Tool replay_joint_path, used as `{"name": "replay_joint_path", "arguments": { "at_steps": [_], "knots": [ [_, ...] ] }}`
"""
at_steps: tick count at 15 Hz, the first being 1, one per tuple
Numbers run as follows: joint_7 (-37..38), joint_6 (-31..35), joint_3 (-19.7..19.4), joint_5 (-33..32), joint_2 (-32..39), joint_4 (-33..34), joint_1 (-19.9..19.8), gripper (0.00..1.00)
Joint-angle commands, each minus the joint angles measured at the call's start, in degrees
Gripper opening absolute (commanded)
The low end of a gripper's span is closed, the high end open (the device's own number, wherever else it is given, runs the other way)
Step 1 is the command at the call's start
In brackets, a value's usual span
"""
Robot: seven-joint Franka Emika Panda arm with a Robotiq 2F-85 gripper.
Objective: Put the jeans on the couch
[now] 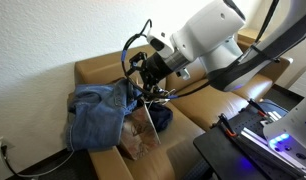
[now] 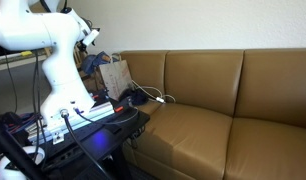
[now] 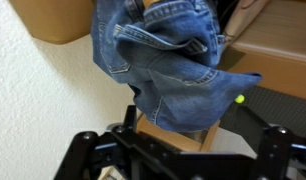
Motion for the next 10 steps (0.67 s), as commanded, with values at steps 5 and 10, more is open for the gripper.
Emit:
{"name": "replay_joint_path", "arguments": {
  "at_steps": [5, 10],
  "knots": [
    [6.77, -1.07, 16.44, -3.39, 0.80, -2.16, -17.74, 1.00],
    [6.18, -1.06, 19.54, -2.00, 2.75, -2.03, -20.90, 1.00]
  ]
}}
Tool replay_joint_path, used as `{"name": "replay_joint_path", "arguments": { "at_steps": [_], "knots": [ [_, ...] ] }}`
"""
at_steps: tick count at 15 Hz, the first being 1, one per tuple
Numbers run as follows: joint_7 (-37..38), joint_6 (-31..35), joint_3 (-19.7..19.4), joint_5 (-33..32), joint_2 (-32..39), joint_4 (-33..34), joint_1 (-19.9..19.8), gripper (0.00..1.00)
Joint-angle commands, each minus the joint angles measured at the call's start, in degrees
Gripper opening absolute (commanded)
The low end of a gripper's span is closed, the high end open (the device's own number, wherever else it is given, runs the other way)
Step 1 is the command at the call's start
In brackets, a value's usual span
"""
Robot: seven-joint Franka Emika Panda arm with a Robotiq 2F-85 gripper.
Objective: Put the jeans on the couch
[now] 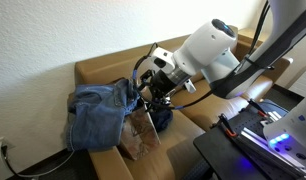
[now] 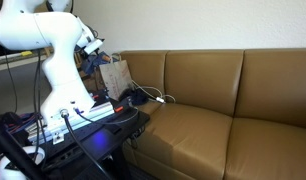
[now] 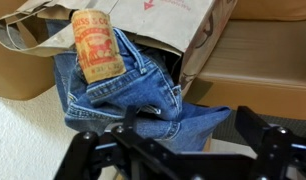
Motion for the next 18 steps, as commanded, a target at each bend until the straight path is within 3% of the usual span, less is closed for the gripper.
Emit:
{"name": "replay_joint_path", "arguments": {
  "at_steps": [1, 11, 12, 13, 15, 16, 18],
  "knots": [
    [0.00, 0.00, 0.04, 0.01, -0.04, 0.00, 0.00, 1.00],
    [0.00, 0.00, 0.08, 0.03, -0.05, 0.01, -0.01, 1.00],
    [-5.44, -1.02, -6.45, 3.59, 3.17, 2.05, 5.75, 1.00],
    [-7.84, -0.68, -9.64, 5.44, 5.28, 2.99, 8.53, 1.00],
    [-13.56, 3.68, -19.73, 12.04, 11.80, 4.94, 17.83, 1.00],
    [-14.37, 4.81, -21.96, 14.21, 14.34, 5.20, 20.23, 1.00],
    [-15.27, 1.37, -22.12, 17.60, 14.80, 6.97, 22.30, 1.00]
  ]
}}
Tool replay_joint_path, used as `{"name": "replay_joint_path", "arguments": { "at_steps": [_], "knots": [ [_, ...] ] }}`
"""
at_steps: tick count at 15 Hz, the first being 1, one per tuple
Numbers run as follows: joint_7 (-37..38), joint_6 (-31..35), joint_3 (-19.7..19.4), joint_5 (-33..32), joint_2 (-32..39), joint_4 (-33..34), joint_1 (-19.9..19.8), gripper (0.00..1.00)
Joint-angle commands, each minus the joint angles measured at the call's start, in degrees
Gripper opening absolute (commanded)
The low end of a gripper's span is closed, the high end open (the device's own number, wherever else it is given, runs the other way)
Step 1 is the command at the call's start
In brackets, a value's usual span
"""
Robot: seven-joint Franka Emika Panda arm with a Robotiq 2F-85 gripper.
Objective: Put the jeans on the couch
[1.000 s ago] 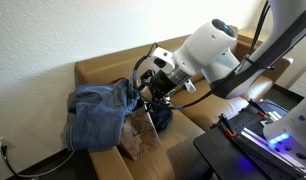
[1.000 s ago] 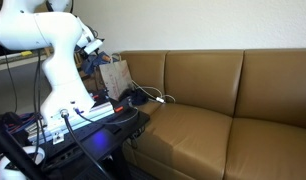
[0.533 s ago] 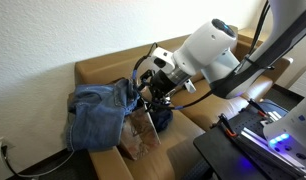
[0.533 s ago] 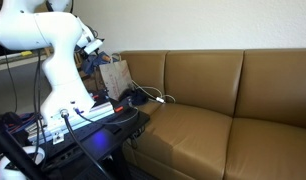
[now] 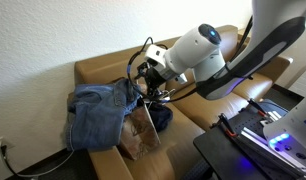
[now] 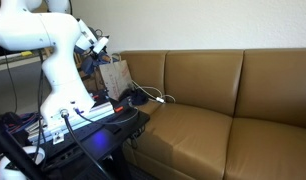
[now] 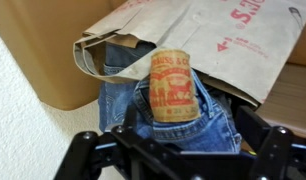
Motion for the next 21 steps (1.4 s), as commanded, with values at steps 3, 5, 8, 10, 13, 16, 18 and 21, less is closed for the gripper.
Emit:
{"name": "replay_joint_path", "arguments": {
  "at_steps": [3, 5, 8, 10, 13, 16, 18, 21],
  "knots": [
    [-3.15, -0.31, 4.86, 6.53, 3.21, 4.45, -0.09, 1.00],
    [-2.53, -0.33, 9.26, 7.26, 2.41, 4.61, -3.81, 0.74],
    [-3.25, -0.32, 12.66, 8.65, 2.57, 4.97, -7.29, 0.61],
    [-3.75, -0.32, 14.17, 9.24, 2.79, 5.62, -9.25, 0.49],
    [-4.18, -0.30, 14.64, 11.31, 4.06, 7.23, -10.07, 0.27],
    [-2.41, -0.26, 12.70, 12.15, 5.02, 7.82, -8.14, 0.05],
    [-1.44, -0.30, 13.48, 12.59, 4.34, 7.11, -8.68, 0.00],
    [-0.43, -0.27, 14.04, 10.56, -3.37, 2.50, -11.10, 0.02]
  ]
}}
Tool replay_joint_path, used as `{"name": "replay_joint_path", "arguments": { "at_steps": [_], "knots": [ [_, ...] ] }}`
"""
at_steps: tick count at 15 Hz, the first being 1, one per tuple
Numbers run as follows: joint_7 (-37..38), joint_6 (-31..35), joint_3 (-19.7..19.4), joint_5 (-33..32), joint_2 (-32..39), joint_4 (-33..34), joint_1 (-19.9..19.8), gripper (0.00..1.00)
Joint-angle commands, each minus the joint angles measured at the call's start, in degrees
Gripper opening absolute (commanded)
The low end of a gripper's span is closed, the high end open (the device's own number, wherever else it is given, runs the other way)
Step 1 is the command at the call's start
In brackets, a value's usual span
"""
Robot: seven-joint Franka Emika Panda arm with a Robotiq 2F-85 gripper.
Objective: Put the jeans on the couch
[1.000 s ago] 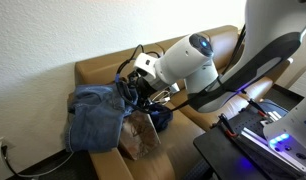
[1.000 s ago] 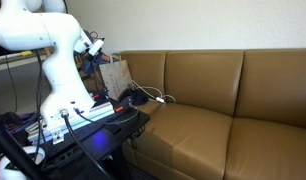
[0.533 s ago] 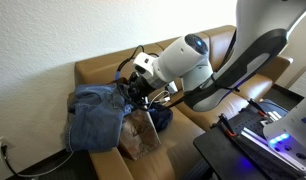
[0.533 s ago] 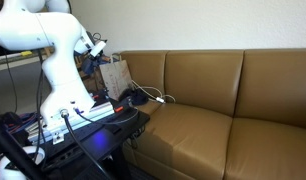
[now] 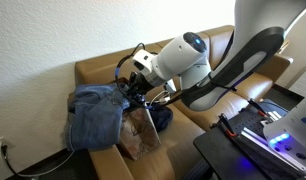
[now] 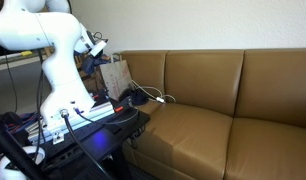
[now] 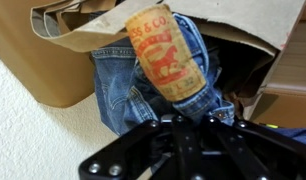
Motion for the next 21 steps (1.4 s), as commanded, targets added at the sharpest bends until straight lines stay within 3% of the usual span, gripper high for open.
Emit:
{"name": "replay_joint_path", "arguments": {
  "at_steps": [1, 3, 7, 10, 11, 12, 14, 15, 16, 21],
  "knots": [
    [-0.74, 0.07, -0.90, -0.50, -10.30, -5.22, -1.32, 0.03],
    [-2.02, 0.19, -7.41, 3.48, -16.01, -6.61, 4.28, 0.03],
    [-8.68, 0.03, -24.55, 14.95, -24.11, -5.75, 17.14, 0.03],
    [-14.76, -0.02, -33.76, 23.76, -28.27, -1.70, 22.77, 0.03],
    [-18.13, -0.01, -34.84, 23.40, -30.40, -1.46, 23.59, 0.03],
    [-13.12, -0.03, -32.18, 21.24, -26.22, -2.61, 20.98, 0.10],
    [-15.64, -0.21, -34.27, 21.68, -28.89, -1.95, 22.09, 0.10],
    [-15.93, -0.24, -34.39, 21.68, -29.54, -1.96, 22.21, 0.03],
    [-15.06, 0.10, -34.51, 22.53, -29.21, -1.24, 22.13, 0.03],
    [-10.40, -3.68, -37.27, 30.34, -30.64, 9.52, 19.55, 0.03]
  ]
}}
